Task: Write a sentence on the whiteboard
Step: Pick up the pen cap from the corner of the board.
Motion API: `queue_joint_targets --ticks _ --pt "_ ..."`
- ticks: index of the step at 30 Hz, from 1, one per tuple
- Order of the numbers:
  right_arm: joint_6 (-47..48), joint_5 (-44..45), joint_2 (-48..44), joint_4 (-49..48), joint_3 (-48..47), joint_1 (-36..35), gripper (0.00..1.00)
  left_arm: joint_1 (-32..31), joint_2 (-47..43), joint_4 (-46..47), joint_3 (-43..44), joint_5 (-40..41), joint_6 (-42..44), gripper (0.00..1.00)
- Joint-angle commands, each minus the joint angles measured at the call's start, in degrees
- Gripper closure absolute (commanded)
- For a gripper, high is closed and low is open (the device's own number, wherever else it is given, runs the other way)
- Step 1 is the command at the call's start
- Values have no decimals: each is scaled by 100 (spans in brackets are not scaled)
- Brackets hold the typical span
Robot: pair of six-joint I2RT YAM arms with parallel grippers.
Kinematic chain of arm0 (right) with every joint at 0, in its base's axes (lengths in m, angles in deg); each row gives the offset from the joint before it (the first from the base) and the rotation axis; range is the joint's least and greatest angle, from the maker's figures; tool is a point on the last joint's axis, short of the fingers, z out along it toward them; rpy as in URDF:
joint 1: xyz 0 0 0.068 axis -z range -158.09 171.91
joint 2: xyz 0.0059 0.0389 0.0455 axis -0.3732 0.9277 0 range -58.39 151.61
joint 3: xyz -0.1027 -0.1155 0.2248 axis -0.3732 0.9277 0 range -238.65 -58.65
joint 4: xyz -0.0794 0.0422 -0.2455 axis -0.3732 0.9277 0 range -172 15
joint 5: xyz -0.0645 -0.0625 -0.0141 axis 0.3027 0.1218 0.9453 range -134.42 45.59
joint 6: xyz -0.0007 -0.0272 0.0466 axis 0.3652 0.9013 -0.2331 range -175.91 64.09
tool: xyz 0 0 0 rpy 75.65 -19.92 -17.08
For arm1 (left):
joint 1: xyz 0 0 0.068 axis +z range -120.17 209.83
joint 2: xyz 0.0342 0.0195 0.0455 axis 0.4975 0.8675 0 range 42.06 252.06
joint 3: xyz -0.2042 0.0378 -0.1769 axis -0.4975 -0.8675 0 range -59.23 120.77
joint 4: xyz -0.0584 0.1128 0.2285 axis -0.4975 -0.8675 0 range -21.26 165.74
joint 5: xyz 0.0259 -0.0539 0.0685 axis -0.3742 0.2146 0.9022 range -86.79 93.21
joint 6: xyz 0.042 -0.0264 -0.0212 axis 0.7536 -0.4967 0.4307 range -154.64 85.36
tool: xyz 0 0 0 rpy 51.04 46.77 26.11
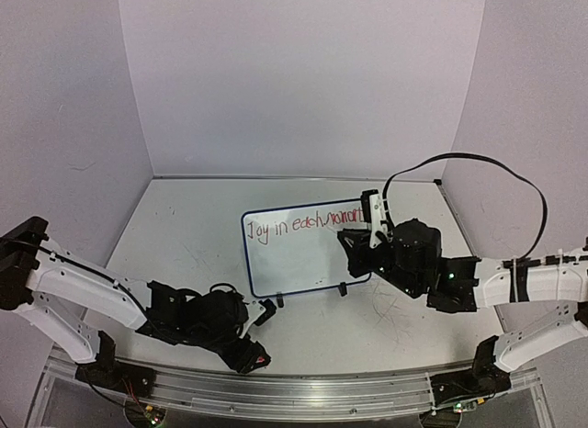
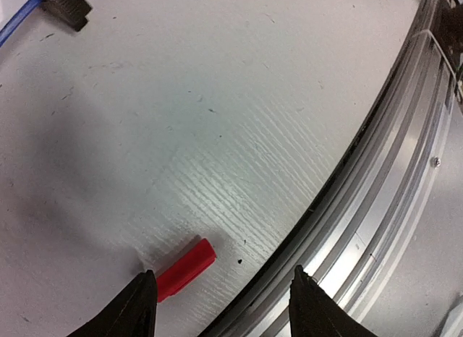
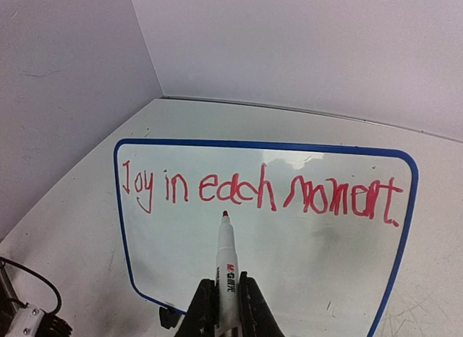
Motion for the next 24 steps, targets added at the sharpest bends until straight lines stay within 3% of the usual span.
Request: queue_joint_targets --ticks 1,8,18,24 --pt "28 154 -345 32 144 32 100 -32 228 -235 526 594 774 37" --pt "-42 125 -705 58 342 32 100 -72 943 -862 1044 232 1271 39" --pt "-91 132 -800 84 379 28 100 -99 918 -1526 1133 155 1351 41" --pt "-114 116 -754 84 348 30 100 -103 1229 -1661 1371 154 1556 55"
